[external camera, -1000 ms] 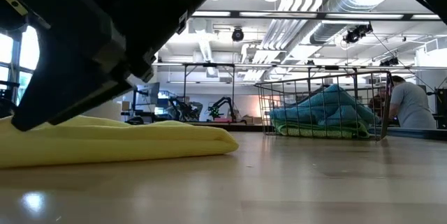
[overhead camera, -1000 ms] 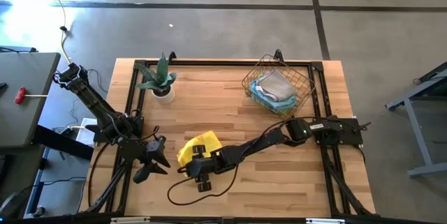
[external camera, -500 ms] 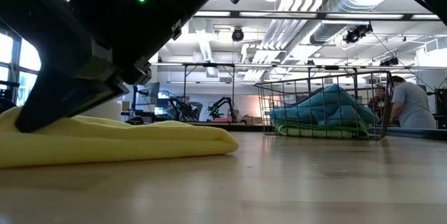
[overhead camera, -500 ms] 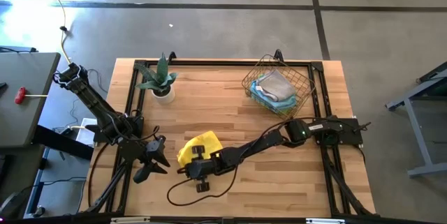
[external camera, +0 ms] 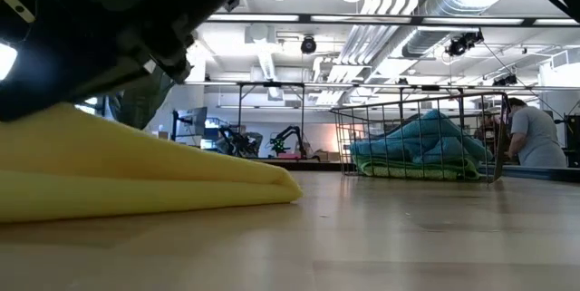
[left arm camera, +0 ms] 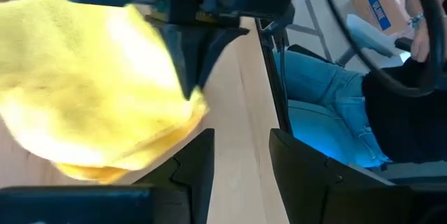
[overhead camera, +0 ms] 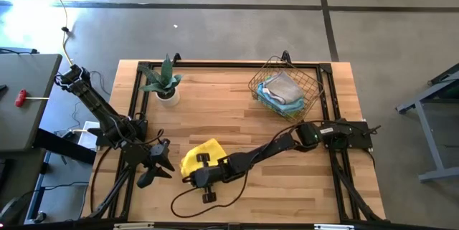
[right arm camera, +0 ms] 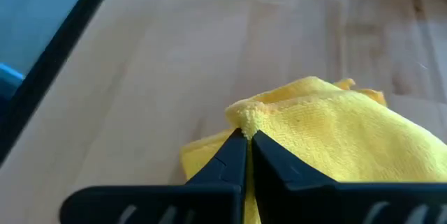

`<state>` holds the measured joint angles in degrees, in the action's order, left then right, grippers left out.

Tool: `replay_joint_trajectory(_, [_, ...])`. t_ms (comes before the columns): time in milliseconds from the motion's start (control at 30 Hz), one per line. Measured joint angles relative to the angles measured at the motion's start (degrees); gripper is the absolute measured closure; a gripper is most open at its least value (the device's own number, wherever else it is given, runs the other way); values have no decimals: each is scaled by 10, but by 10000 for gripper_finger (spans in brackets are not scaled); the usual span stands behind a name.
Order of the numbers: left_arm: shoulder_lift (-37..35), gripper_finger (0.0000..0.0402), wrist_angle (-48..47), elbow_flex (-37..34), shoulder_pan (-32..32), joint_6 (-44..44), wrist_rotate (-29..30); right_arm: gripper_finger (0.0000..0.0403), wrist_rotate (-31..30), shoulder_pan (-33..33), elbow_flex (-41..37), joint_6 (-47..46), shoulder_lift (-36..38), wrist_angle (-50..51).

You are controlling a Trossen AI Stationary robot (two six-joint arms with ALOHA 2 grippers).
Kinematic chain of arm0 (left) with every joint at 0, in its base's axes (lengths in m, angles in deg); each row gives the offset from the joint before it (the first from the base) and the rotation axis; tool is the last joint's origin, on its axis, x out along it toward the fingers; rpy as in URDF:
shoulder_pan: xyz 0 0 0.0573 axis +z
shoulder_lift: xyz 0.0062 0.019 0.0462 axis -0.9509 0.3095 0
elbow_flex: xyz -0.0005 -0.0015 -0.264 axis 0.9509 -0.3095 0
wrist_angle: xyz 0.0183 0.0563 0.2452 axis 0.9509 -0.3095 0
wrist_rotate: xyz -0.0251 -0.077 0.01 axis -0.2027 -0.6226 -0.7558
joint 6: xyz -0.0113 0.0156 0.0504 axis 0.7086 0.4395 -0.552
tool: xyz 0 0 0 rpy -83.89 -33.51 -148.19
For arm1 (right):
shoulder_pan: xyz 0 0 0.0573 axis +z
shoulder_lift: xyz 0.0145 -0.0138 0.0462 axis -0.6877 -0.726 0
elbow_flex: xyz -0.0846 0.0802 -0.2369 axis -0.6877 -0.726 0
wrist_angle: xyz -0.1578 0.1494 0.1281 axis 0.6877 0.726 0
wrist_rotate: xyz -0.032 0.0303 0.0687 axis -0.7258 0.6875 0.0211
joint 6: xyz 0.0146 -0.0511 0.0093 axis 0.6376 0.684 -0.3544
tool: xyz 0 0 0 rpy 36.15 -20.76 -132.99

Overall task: Fold microfiber towels
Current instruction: Fold the yellow microfiber towel

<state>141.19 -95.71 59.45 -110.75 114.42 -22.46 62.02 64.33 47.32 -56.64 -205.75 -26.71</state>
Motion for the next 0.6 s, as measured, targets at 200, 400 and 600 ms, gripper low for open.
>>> replay_joint_trajectory(200, [0,273,-3,0,0,0,0,395,18,12,0,-2,-4,29])
replay_joint_trajectory(400, [0,273,-3,0,0,0,1,365,29,21,-1,2,-6,37])
replay_joint_trajectory(600, [0,273,-3,0,0,0,1,277,62,26,-1,0,-6,48])
